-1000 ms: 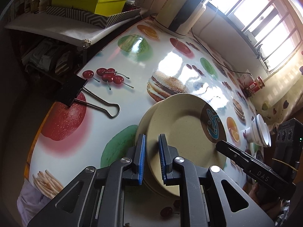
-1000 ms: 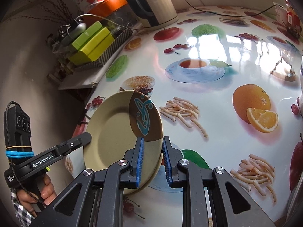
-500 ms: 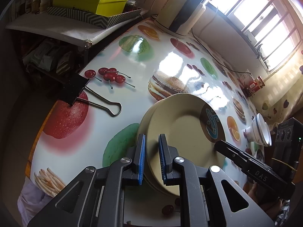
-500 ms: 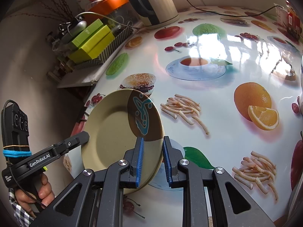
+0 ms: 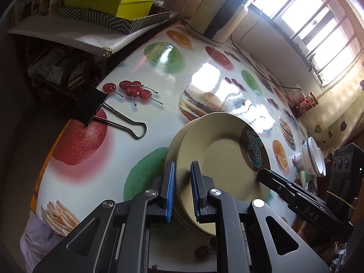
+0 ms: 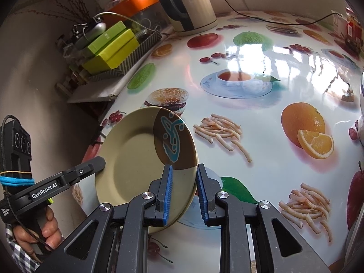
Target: Organize plates and bowls
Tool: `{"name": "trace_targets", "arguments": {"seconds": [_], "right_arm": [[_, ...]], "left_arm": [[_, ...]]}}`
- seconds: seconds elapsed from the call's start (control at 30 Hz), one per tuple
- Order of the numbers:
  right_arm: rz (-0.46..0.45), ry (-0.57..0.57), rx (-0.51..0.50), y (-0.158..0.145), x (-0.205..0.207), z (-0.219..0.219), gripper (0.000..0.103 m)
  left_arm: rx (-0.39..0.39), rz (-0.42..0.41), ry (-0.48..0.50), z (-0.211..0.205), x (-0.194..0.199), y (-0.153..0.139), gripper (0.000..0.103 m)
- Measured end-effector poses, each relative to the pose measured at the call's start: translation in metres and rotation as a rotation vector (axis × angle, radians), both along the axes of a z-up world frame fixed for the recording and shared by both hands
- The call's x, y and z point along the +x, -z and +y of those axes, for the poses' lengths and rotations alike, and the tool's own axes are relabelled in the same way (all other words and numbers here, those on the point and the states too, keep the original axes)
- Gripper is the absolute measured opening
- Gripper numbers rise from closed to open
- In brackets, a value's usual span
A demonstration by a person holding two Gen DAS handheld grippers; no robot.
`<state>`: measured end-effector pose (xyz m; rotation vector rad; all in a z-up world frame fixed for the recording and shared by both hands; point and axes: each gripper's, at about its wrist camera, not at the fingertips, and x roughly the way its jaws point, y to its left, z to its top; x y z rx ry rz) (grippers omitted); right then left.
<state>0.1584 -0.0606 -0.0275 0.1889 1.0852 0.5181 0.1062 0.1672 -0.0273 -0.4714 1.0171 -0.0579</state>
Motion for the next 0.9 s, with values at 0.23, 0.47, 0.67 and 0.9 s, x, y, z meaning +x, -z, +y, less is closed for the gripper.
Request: {"name": "trace_targets", "arguments": {"seconds": [0.23, 0.47, 0.67, 0.9], "right_arm": [[0.001, 0.001, 0.001, 0.0001, 0.0000, 0.0000, 0.022], [0.000, 0.001, 0.002, 0.0002, -0.0002, 0.0005, 0.022], [0.005, -0.001, 0.008, 0.0004, 0.0006, 0.0007, 0.022], [0.000, -0.005, 0.005, 0.0002, 0.0027, 0.0000, 0.028]], "left_arm": [[-0.012, -0.001, -0.004, 0.0024, -0.0011, 0.0001, 0.014], [-0.011, -0.002, -0.008, 0.0025, -0.0014, 0.0001, 0.014], [-0.025, -0.009, 0.000, 0.0032, -0.0008, -0.0003, 0.020], [-0.030, 0.002, -0.016, 0.0088, 0.0005, 0.0030, 0.035]]}}
